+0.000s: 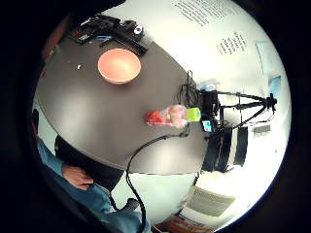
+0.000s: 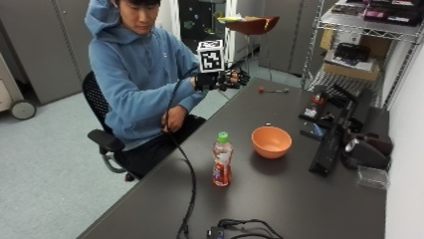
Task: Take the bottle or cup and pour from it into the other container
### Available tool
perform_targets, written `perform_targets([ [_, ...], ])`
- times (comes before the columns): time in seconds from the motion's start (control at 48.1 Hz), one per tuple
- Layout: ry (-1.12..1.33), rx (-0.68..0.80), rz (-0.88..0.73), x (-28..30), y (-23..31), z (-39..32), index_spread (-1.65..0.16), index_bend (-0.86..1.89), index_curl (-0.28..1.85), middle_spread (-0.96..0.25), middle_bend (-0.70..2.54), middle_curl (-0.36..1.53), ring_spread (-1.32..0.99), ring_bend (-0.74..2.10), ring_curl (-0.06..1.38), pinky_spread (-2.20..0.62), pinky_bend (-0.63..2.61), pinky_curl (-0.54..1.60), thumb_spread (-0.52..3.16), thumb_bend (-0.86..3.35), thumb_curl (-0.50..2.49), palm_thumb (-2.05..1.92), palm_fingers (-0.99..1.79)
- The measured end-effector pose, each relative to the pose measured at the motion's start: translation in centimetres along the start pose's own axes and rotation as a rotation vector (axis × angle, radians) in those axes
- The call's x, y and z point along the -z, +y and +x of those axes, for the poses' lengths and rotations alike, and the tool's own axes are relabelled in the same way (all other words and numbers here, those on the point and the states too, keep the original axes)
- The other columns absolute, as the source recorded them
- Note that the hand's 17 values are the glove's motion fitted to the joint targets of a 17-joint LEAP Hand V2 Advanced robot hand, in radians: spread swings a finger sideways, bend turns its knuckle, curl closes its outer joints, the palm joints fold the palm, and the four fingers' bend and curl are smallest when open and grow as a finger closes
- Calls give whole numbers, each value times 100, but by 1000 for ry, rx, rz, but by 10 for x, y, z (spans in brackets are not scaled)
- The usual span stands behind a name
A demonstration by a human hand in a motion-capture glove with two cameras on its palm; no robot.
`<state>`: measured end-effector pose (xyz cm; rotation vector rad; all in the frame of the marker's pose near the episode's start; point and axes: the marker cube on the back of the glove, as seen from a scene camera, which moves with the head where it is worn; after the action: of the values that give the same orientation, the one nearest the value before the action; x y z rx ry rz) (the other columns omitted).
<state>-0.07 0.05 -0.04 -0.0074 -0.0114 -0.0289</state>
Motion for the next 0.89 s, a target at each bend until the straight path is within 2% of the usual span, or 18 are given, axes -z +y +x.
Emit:
perform_targets([
  [0.125,-26,6,-8,1,-2,0,-27,18,12,3,19,9,8,30,9,18,34,14,58,29,18,60,25],
  [0.27,-23,10,-16,-2,0,-5,-32,17,17,3,19,14,10,31,13,23,34,18,74,22,23,65,23],
  [0.561,-59,57,-10,5,16,10,-35,16,22,4,19,21,12,32,17,25,33,24,85,9,32,72,21],
  [0.893,-49,-23,31,15,57,75,-36,17,26,4,19,25,11,35,22,26,28,27,88,-1,39,79,25],
])
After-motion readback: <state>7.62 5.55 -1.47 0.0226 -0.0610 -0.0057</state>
